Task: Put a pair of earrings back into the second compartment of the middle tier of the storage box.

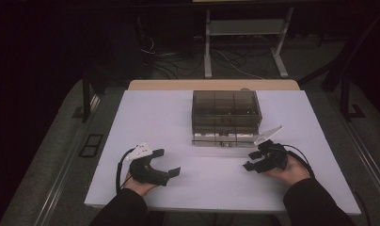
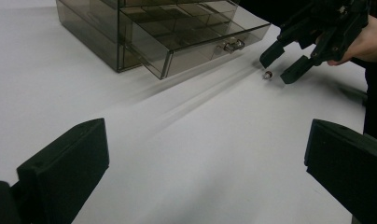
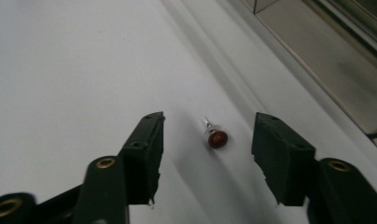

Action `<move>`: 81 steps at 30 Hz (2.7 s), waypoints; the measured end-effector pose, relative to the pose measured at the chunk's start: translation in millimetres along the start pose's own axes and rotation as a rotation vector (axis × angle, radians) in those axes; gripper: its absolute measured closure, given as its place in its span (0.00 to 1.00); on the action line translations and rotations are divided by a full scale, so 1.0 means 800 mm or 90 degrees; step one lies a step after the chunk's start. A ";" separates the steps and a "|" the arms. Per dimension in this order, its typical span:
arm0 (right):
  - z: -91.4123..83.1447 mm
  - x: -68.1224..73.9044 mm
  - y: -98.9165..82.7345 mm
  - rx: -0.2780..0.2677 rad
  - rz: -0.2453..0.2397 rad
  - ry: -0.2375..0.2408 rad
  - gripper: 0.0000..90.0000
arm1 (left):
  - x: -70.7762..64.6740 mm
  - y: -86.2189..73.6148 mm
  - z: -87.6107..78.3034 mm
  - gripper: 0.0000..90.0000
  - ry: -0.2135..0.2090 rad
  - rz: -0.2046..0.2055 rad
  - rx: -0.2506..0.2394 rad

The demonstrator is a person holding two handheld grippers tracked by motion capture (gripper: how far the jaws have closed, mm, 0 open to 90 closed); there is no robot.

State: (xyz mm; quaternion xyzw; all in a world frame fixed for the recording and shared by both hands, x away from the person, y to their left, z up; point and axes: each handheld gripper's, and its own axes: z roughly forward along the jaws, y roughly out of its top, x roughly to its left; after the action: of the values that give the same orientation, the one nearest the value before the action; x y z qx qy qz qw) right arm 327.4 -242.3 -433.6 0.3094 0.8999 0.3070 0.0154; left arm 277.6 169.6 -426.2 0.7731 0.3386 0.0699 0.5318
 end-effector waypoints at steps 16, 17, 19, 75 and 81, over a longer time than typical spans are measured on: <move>0.006 0.000 0.003 0.009 -0.014 -0.018 0.80 | 0.000 0.000 0.001 0.00 -0.001 -0.001 0.000; 0.007 0.000 0.003 0.009 -0.016 -0.019 0.81 | 0.000 0.000 0.001 0.00 -0.001 -0.001 0.001; 0.006 0.000 0.003 0.011 -0.015 -0.018 0.87 | 0.000 0.000 0.001 0.00 -0.002 0.001 0.001; -0.065 0.011 0.091 -0.037 -0.068 0.006 0.88 | 0.000 0.000 0.001 0.00 -0.004 0.001 0.001; -0.064 0.009 0.102 -0.038 -0.072 0.006 0.88 | 0.000 0.000 0.001 0.00 -0.005 0.000 -0.001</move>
State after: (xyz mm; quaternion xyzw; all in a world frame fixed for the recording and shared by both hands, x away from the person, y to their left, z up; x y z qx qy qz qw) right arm 355.2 -215.6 -345.3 0.2556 0.9067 0.3334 0.0376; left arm 277.9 168.7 -426.7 0.7727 0.3369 0.0672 0.5338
